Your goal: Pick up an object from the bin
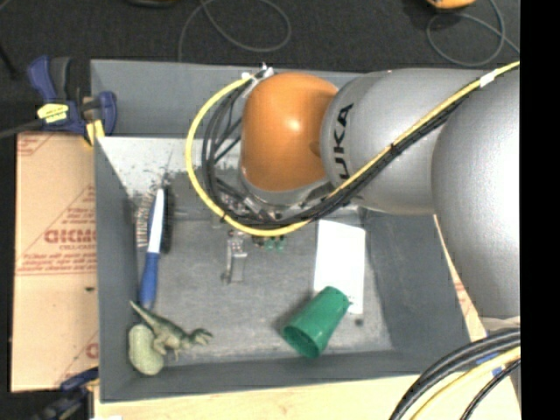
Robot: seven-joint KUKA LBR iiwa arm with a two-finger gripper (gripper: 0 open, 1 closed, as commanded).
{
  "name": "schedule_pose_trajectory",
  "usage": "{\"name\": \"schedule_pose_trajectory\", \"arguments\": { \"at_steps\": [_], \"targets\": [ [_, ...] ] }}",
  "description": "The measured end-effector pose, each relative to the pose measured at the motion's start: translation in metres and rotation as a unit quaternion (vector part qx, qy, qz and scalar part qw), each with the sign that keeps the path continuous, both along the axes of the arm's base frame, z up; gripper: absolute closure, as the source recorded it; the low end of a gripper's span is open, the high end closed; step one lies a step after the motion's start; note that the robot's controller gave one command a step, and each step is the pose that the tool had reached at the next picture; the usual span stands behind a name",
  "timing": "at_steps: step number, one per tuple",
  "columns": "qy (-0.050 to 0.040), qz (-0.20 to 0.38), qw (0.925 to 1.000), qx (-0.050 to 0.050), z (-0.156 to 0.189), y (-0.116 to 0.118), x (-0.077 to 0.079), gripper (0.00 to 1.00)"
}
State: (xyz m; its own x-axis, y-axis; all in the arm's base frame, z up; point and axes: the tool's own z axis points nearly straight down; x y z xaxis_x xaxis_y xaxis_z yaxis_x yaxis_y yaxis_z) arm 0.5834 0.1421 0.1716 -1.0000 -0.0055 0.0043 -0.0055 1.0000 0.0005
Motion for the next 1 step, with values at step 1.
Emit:
{"name": "schedule_pose_trajectory", "arguments": {
  "at_steps": [1],
  "targets": [
    [-0.0039, -0.002, 1.0, 0.001, 0.0051, -0.0008, 0.0015, 0.0]
  ]
}}
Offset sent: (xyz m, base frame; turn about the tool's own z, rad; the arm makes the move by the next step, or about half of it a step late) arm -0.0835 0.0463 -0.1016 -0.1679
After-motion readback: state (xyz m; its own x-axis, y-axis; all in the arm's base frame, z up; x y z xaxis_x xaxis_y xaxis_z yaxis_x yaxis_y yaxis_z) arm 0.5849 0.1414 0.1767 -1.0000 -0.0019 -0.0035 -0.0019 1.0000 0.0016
